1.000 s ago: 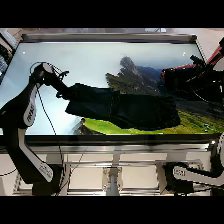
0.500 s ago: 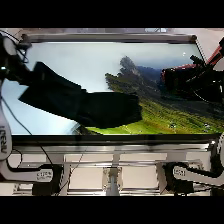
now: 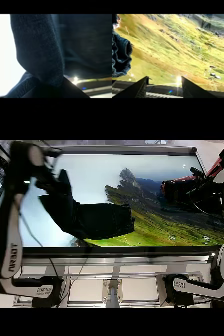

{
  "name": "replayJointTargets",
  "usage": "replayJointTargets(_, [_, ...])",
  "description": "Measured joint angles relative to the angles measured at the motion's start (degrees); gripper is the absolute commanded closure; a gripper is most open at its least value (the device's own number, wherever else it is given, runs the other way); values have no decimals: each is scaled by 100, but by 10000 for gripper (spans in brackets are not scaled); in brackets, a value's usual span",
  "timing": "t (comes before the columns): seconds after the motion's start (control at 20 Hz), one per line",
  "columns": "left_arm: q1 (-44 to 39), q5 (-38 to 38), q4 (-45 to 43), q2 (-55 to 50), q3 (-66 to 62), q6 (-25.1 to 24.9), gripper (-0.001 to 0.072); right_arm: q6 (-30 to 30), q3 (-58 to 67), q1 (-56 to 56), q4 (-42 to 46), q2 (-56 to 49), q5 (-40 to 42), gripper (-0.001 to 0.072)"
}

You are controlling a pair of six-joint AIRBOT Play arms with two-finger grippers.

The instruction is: Fold the clothes and pants, and hang the long-sleeved shirts on hangers.

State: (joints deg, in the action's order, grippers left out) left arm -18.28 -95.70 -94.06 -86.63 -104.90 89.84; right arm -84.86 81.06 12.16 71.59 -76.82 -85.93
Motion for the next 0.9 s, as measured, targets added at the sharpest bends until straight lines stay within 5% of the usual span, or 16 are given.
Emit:
replayJointTargets(0.3, [-1161,1040,1200,-1040,-4,374,685,63,0,0,2,0,0,249])
replayJointTargets(0.65, [-1436,1989,3091,-1775,-4,474,665,105,-13,0,2,0,4,247])
replayJointTargets(0.7, [-1447,2044,3270,-1858,-4,470,478,109,-31,0,0,0,2,244])
replayJointTargets(0.75, [-1453,2087,3477,-1919,-4,422,192,138,-61,0,-15,0,7,207])
replayJointTargets(0.8, [-1460,2124,3705,-1967,-7,286,80,192,-103,0,-52,0,7,151])
replayJointTargets(0.9, [-1449,2131,3998,-2031,-7,-4,93,356,-214,0,-205,0,2,94])
